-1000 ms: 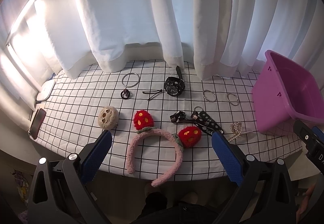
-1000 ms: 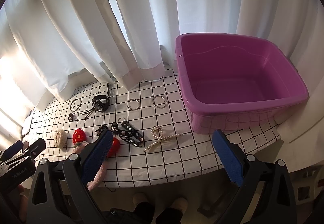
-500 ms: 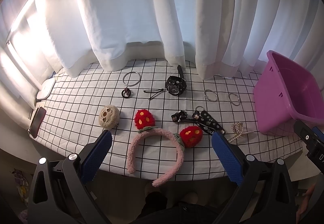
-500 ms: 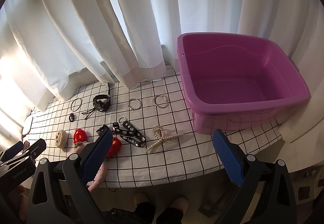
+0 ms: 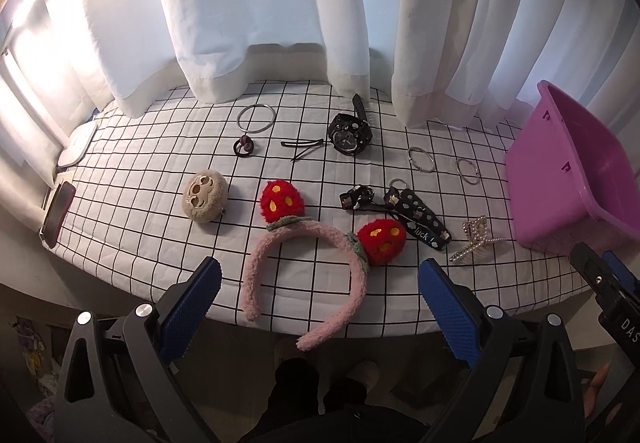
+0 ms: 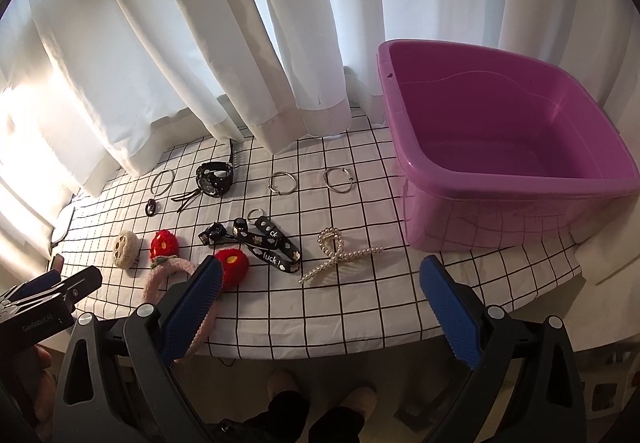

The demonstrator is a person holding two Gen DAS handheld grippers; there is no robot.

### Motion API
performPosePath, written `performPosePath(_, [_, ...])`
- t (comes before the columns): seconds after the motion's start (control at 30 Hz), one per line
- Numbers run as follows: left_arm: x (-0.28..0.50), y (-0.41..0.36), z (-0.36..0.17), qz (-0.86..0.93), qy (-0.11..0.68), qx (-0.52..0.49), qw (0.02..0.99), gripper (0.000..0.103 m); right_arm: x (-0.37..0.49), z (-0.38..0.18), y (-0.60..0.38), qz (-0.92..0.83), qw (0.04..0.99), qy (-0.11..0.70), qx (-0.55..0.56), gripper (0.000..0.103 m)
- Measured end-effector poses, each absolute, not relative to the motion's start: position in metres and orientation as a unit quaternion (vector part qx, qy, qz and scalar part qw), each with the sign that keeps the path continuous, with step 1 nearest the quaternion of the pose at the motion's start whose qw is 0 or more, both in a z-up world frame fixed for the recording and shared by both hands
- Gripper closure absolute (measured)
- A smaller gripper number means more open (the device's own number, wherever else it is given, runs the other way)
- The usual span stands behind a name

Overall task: Organize jewelry
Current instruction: 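Move the left tool to the pink headband while the right tool approaches the pearl claw clip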

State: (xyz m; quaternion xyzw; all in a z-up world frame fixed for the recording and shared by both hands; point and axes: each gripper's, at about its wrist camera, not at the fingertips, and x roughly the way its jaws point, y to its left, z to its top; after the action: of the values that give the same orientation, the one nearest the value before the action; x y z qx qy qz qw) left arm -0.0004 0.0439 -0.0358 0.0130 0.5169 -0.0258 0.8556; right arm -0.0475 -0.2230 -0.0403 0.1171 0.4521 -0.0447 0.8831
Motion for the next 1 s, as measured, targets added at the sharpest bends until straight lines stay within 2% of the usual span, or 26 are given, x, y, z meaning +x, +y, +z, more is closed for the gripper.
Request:
performPosePath(0.47, [-0.007,0.124,-0.123,0.027,0.527,-0.051,0.848,0.006,-0.034,-0.127,-0.22,-0.028,0.862,0.491,0.12,0.009])
performPosePath(1.0, [0.037,0.123,-0.193,0.02,0.548,-0.042,0.835,0.006,0.01,-0.189,-0.229,-0.105,0.829,0.53,0.144,0.009])
